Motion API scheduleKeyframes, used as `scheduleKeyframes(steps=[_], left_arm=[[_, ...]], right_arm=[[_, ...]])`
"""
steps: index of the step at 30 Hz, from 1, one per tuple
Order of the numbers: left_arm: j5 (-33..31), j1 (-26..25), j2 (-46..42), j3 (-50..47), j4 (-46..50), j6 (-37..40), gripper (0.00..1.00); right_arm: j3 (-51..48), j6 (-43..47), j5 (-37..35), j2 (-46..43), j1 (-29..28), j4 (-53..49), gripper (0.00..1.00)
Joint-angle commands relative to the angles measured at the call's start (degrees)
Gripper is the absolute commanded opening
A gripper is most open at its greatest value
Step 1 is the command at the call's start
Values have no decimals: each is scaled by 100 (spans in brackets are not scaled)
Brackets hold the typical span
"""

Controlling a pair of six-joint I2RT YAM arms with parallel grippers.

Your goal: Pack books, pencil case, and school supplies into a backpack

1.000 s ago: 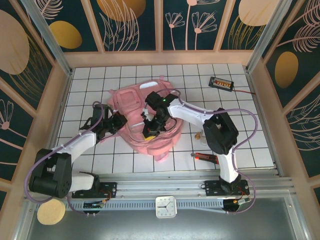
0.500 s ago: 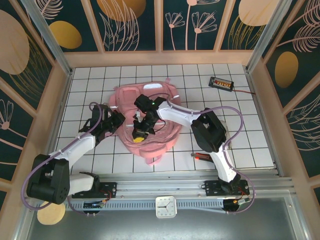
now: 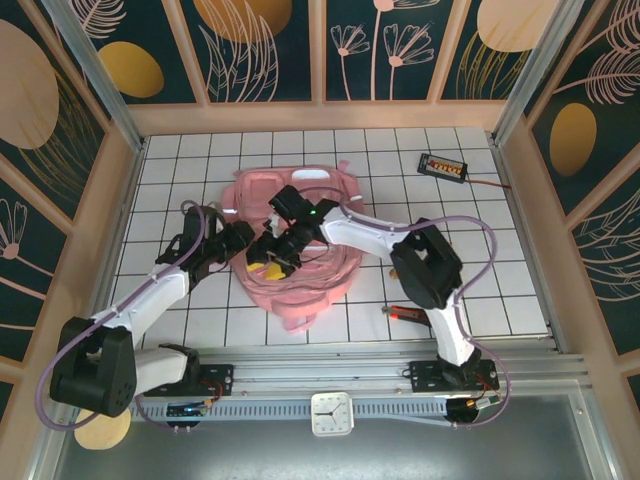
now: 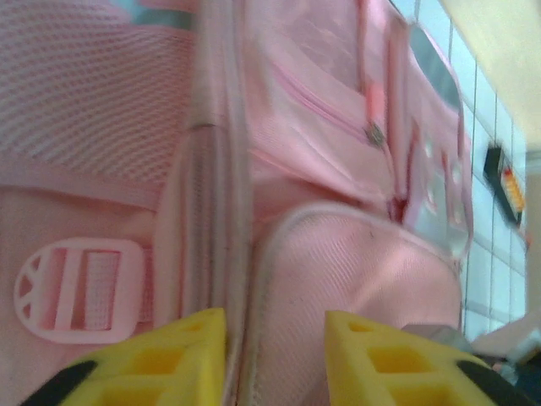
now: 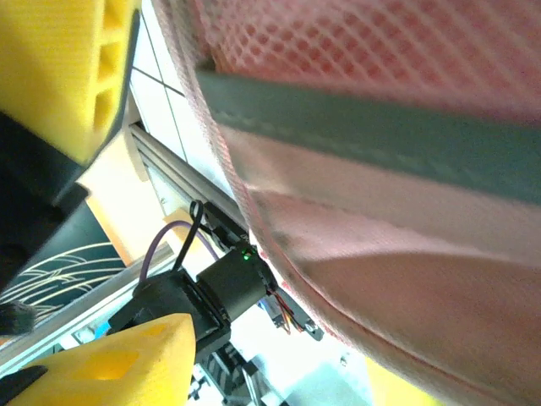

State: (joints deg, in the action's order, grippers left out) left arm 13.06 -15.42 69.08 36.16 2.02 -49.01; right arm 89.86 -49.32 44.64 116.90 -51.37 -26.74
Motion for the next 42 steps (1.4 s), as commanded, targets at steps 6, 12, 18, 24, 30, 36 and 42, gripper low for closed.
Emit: scheduleKeyframes(steps=[6,12,18,24,30,36,42], left_arm=[[125,-119,-465,484,1276,1233,63],[304,-278,-735,871,1430,2509,65],[173,-1303,-121,1613,2133,4534,98],[-146,-2272,714,1917,2473,5652,99],[-424,-2635,1507,2501,2684,6085,99],[-1112,-2762,2159,2967,2905,6249,96],[-1535,-3013,2401,3066,2893,6409,95]], right_arm=[[-2104,-264,-842,-1986,632,767,57],[-2652,-261,-1135,-2480,1077,813,58],[-2894,-91,-1979,-3123,1716,383,65],[-3041,275,-2687,-3908,2211,-161,71],[-3227,329,-2786,-4291,2316,-294,73],[-3469,136,-2807,-4568,2314,-112,73],[-3465,134,-2838,-4597,2324,-76,73]])
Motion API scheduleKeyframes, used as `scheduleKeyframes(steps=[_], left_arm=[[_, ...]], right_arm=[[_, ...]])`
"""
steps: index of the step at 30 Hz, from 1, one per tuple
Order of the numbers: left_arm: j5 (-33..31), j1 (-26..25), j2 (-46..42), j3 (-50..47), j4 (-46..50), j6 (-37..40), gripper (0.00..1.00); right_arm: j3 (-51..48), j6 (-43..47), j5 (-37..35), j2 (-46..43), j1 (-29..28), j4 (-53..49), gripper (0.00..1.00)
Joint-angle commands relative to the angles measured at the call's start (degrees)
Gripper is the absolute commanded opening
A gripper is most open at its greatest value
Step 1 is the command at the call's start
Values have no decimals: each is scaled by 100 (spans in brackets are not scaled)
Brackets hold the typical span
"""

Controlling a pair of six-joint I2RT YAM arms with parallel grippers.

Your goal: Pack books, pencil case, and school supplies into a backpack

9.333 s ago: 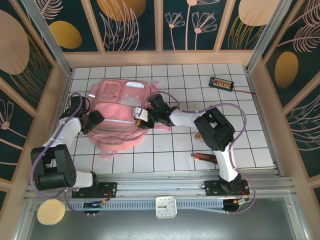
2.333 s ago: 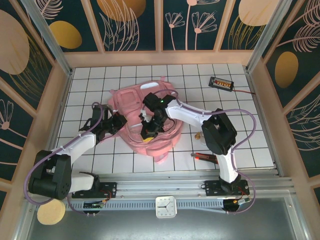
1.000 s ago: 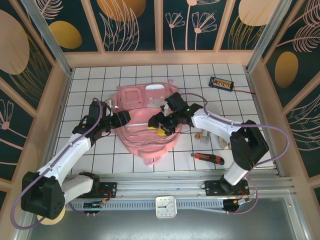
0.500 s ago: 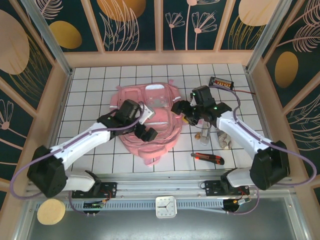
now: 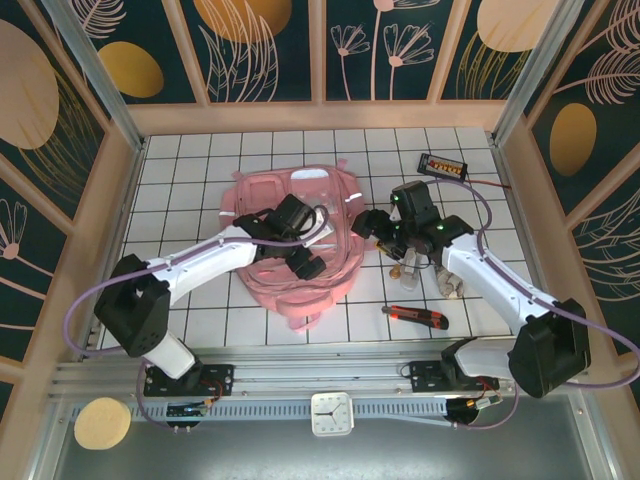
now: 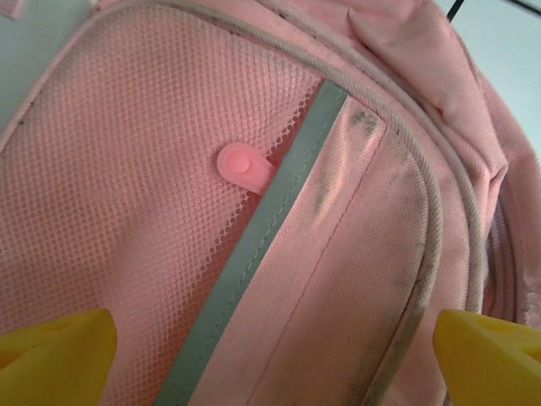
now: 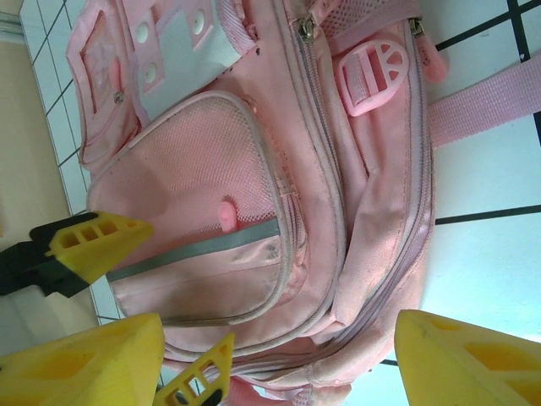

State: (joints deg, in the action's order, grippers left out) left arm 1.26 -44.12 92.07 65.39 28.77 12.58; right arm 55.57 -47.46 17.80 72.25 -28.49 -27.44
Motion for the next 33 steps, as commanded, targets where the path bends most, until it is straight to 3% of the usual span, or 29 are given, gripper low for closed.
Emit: scheduleKeyframes(steps=[1,4,10,15,17,19,26,33], left_arm=[[-435,-179,132,141,219,258,94],[-518,-211,246,142,167,269,92],[-1161,-215,451,263,67,141,70],[-1144,-219,485,531,153,-81,33],[-1128,-214,476,616,200,-131,23],[-1135,-211,472,720,295,-195,1],[-1057,-123,162,956,375,-494,0],[-76,696,-417,1231,133,-1504,0]], right_arm=[[-34,-62,-148,-132,35,14,73],[-39,-105,-132,-132,36,89,73],[-37,-152,-102,-158,32,183,73],[-84,-204,-53,-167,12,215,72],[-129,-237,-36,-167,-19,278,72],[-168,-276,-5,-137,-58,344,72],[-152,-327,21,210,-253,579,72],[-43,-278,-81,752,-551,726,66]])
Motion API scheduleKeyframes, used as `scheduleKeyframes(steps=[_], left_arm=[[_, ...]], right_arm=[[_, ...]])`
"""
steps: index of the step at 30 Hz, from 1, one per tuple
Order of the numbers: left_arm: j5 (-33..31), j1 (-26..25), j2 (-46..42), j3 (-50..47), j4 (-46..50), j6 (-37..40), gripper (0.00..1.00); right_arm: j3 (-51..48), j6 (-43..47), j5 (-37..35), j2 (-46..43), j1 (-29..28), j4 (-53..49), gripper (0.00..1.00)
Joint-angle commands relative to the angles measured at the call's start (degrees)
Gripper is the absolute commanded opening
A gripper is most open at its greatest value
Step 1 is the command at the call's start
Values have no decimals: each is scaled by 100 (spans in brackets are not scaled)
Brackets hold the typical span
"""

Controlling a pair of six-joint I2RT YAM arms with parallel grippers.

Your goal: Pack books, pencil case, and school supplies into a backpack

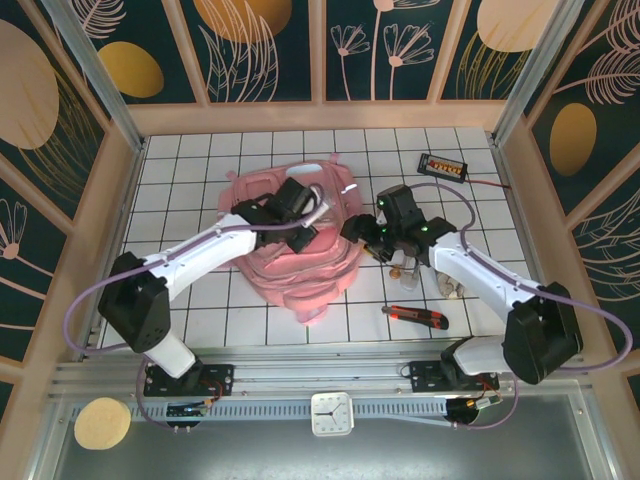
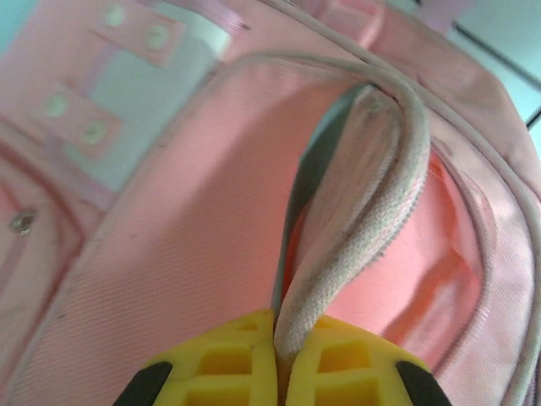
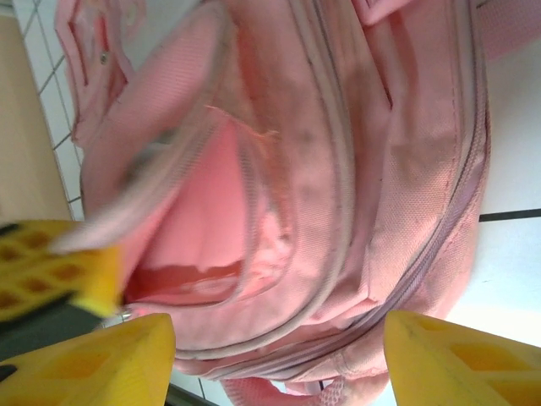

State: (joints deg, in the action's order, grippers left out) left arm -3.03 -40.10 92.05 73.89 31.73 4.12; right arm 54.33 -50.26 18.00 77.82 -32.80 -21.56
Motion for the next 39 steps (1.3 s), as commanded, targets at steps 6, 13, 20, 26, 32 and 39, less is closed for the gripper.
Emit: scheduleKeyframes(steps=[6,13,20,26,32,39], left_arm=[[966,309,-250,957,98,-1159,0],[1040,320,-205,1132,281,-1574,0],[1193,837,-495,1422,460,-1834,0],[1814,1390,-772,1066,236,-1995,0],[1981,1431,-986,95,-435,-2027,0],[1903,1432,-975,-419,-919,-2119,0]], right_arm=[[799,282,-686,904,-578,232,67],[1627,564,-1016,1821,-685,421,68],[2039,1620,-1866,2647,-550,-407,67],[1743,1844,-1920,2627,-220,-231,67],[1596,1994,-1255,1391,-141,524,73],[953,1888,-983,-462,629,-41,99]])
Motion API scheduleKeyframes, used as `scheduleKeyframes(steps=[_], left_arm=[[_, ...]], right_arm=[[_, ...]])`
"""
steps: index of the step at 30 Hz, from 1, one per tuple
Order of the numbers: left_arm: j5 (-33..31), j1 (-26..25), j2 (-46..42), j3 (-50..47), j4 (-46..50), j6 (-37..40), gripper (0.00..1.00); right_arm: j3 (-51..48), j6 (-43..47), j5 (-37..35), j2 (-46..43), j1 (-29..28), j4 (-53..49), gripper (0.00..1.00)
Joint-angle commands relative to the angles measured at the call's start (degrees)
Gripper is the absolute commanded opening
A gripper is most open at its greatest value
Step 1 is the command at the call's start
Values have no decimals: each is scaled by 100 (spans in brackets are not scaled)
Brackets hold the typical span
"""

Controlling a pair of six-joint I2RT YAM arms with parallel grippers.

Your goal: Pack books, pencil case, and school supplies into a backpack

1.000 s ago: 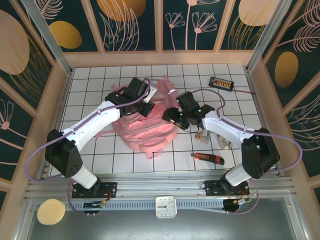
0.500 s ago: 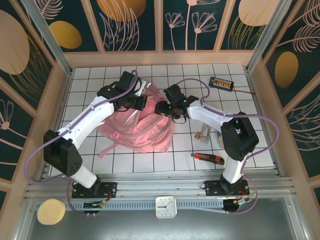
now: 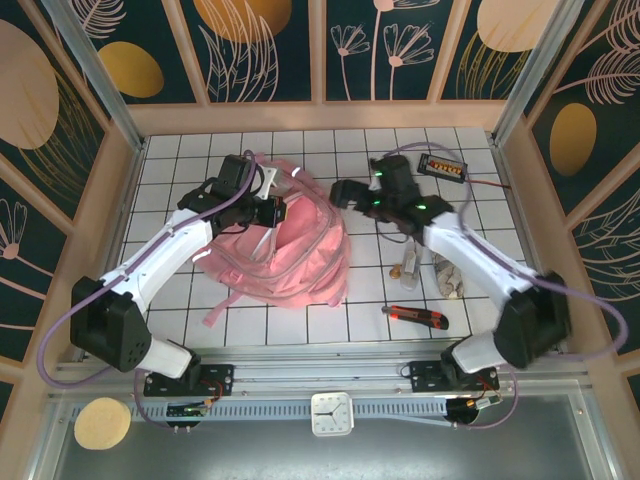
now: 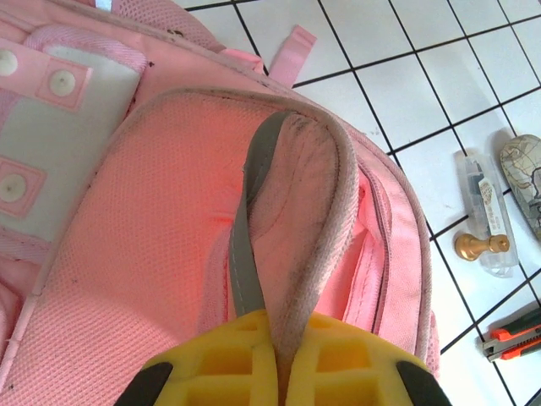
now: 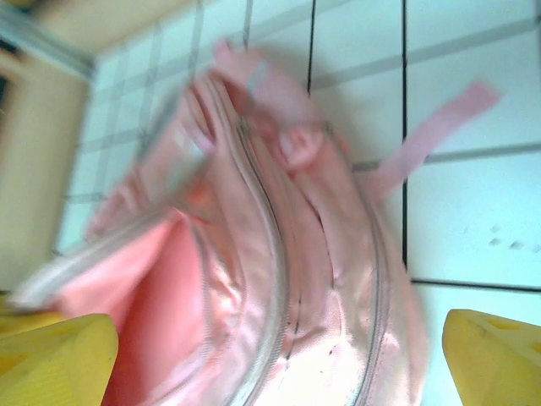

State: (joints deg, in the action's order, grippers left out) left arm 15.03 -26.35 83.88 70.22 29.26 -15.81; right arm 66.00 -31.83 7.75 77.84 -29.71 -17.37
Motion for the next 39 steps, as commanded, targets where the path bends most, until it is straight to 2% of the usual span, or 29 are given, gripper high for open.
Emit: scheduleKeyframes(steps=[1,4,6,9,14,17,20,25,33,39], left_arm=[[88,56,-137,-60,-699,-111,0],[-95,55,-117,-93,-756,-109,0],[-208,55,-171,-146,-790,-63,0],[-388,60,-253,-252,-784,-16,0],[-315,57,-178,-340,-637,94,0],[-255,59,-215,-383,-671,80,0],[-230,52,-314,-446,-776,43,0],[-136,59,-328,-463,-775,128,0],[-140,55,-284,-355,-731,227,0],[-123,53,-279,-318,-728,255,0]], right_arm=[[-236,159,111,-595,479,-899,99],[-256,203,-41,-738,906,-2336,98],[-422,191,-141,-816,1262,-2826,96],[-458,274,-59,-585,1603,-2984,95],[-208,446,-605,79,1672,-3379,94],[-388,649,-1094,144,1880,-3555,94],[-684,845,-1398,58,2337,-3580,93],[-972,1084,-1265,71,2959,-3356,92],[-1183,1221,-898,727,3116,-2845,91],[-1093,1283,-906,1279,3249,-2626,91]])
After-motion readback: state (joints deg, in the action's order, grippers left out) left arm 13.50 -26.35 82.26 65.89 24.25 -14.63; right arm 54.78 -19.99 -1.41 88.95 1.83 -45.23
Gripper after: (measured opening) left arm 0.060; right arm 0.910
